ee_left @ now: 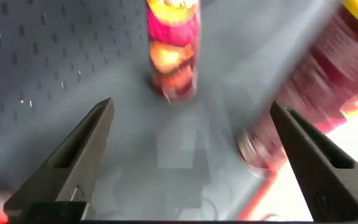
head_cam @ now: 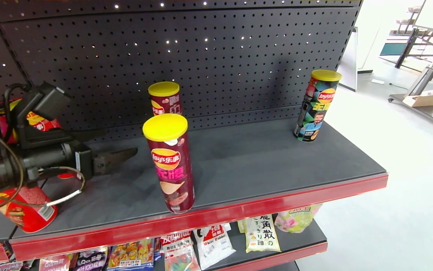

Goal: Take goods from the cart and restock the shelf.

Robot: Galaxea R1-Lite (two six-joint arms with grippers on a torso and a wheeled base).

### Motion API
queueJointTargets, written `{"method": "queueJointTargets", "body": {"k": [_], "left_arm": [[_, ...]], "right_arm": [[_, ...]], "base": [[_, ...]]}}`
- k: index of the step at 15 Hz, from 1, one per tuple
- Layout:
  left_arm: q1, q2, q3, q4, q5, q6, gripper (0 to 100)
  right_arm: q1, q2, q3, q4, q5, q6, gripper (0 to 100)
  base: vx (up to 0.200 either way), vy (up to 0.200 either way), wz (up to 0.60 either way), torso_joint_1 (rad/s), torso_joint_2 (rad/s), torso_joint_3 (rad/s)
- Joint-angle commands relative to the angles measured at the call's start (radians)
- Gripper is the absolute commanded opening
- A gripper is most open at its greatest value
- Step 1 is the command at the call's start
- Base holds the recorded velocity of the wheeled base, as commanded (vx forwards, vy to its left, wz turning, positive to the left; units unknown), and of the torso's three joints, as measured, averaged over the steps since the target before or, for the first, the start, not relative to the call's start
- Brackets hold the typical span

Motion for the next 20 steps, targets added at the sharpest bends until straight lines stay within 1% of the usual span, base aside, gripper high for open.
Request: {"method": "queueJointTargets", "body": {"k": [1, 2, 3, 4, 5, 6, 7, 8, 9, 10, 11, 12, 13, 14, 16, 17, 18, 20], "left_arm": [[0.003, -0.155, 0.055, 0.059, 0.002, 0.000, 100], [0.022, -0.241, 0.058, 0.148, 0.003, 0.001, 100], [0.023, -0.268, 0.060, 0.180, 0.006, 0.001, 100], [0.023, -0.366, 0.066, 0.286, 0.022, 0.003, 100], [0.023, -0.392, 0.069, 0.312, 0.032, 0.003, 100], [0.023, -0.483, 0.074, 0.401, 0.088, 0.003, 100], [0.023, -0.552, 0.081, 0.467, 0.124, 0.003, 100], [0.023, -0.635, 0.084, 0.541, 0.149, 0.003, 100], [0.025, -0.736, 0.083, 0.626, 0.161, -0.002, 100], [0.031, -0.816, 0.083, 0.688, 0.170, -0.014, 100], [0.057, -0.899, 0.080, 0.743, 0.190, -0.048, 100], [0.094, -1.020, 0.077, 0.824, 0.249, -0.093, 100], [0.100, -1.063, 0.078, 0.863, 0.269, -0.100, 100], [0.099, -1.152, 0.087, 0.919, 0.281, -0.123, 100], [0.102, -1.233, 0.158, 0.919, 0.298, -0.145, 100], [0.103, -1.261, 0.182, 0.921, 0.319, -0.145, 100], [0.103, -1.287, 0.202, 0.921, 0.324, -0.145, 100], [0.115, -1.301, 0.202, 0.929, 0.328, -0.143, 100]], "right_arm": [[0.001, 0.001, 0.000, 0.000, 0.001, 0.000, 100], [0.001, 0.001, 0.000, 0.000, 0.001, 0.000, 100], [0.001, 0.001, 0.000, 0.000, 0.001, 0.000, 100], [0.001, 0.001, 0.000, 0.000, 0.001, 0.000, 100], [0.001, 0.001, 0.000, 0.000, 0.001, 0.000, 100], [0.001, 0.001, 0.000, 0.000, 0.001, 0.000, 100], [0.001, 0.001, 0.000, 0.000, 0.001, 0.000, 100], [0.001, 0.001, 0.000, 0.000, 0.001, 0.000, 100], [0.001, 0.001, 0.000, 0.000, 0.001, 0.000, 100], [0.001, 0.001, 0.000, 0.000, 0.001, 0.000, 100], [0.001, 0.001, 0.000, 0.000, 0.001, 0.000, 100], [0.001, 0.001, 0.000, 0.000, 0.001, 0.000, 100], [0.001, 0.001, 0.000, 0.000, 0.001, 0.000, 100], [0.001, 0.001, 0.000, 0.000, 0.001, 0.000, 100], [0.001, 0.001, 0.000, 0.000, 0.001, 0.000, 100], [0.001, 0.001, 0.000, 0.000, 0.001, 0.000, 100], [0.001, 0.001, 0.000, 0.000, 0.001, 0.000, 100], [0.001, 0.001, 0.000, 0.000, 0.001, 0.000, 100]], "base": [[0.000, 0.000, 0.00, 0.000, 0.00, 0.000], [0.000, 0.000, 0.00, 0.000, 0.00, 0.000], [0.000, 0.000, 0.00, 0.000, 0.00, 0.000], [0.000, 0.000, 0.00, 0.000, 0.00, 0.000], [0.000, 0.000, 0.00, 0.000, 0.00, 0.000], [0.000, 0.000, 0.00, 0.000, 0.00, 0.000], [0.000, 0.000, 0.00, 0.000, 0.00, 0.000], [0.000, 0.000, 0.00, 0.000, 0.00, 0.000], [0.000, 0.000, 0.00, 0.000, 0.00, 0.000], [0.000, 0.000, 0.00, 0.000, 0.00, 0.000], [0.000, 0.000, 0.00, 0.000, 0.00, 0.000], [0.000, 0.000, 0.00, 0.000, 0.00, 0.000], [0.000, 0.000, 0.00, 0.000, 0.00, 0.000], [0.000, 0.000, 0.00, 0.000, 0.00, 0.000], [0.000, 0.000, 0.00, 0.000, 0.00, 0.000], [0.000, 0.000, 0.00, 0.000, 0.00, 0.000], [0.000, 0.000, 0.00, 0.000, 0.00, 0.000], [0.000, 0.000, 0.00, 0.000, 0.00, 0.000]]}}
